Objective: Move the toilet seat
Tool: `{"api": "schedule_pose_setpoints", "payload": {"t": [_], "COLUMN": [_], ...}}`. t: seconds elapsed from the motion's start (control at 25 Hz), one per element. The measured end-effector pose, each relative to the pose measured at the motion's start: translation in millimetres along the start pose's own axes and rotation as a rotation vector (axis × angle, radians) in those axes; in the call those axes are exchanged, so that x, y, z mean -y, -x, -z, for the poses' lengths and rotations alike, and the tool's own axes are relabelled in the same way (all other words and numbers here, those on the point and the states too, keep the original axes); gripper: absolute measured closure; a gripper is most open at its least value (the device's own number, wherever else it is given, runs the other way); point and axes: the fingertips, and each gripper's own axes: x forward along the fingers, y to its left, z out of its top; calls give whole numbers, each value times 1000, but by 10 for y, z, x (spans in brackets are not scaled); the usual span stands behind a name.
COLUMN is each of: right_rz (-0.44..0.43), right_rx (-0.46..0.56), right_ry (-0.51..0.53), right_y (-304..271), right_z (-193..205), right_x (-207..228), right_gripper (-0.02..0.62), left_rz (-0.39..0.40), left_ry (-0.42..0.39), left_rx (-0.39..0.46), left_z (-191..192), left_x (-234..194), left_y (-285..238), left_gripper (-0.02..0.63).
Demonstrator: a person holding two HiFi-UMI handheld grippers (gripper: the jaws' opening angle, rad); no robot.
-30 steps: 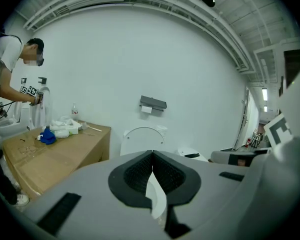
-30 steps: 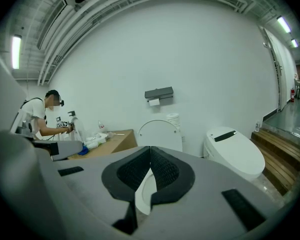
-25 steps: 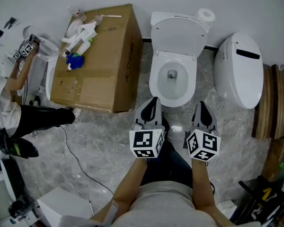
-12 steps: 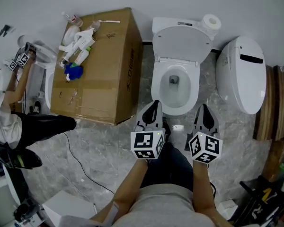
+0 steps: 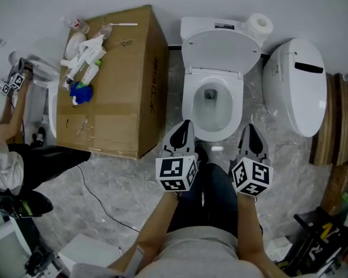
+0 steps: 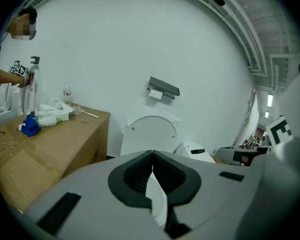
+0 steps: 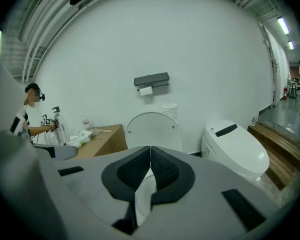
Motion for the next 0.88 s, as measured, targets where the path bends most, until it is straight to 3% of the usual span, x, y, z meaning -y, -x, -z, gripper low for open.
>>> {"api": "schedule_pose_setpoints", "payload": {"t": [0.44,0.88], "right_rz": [-35,-106], "right_rx": [-91,-197], "right_ry": [33,31], "right_y": [-339,-735], "right_z": [254,562], "right_x": [80,275], "right_gripper": [578,577], "left_rz": [-62,-94], "left_ry": [48,31], "left_rx": [-84,-163], "left_z": [298,622], "left_x": [-191,-245], "left_y": [-268,-670], "left_gripper": [591,591]}}
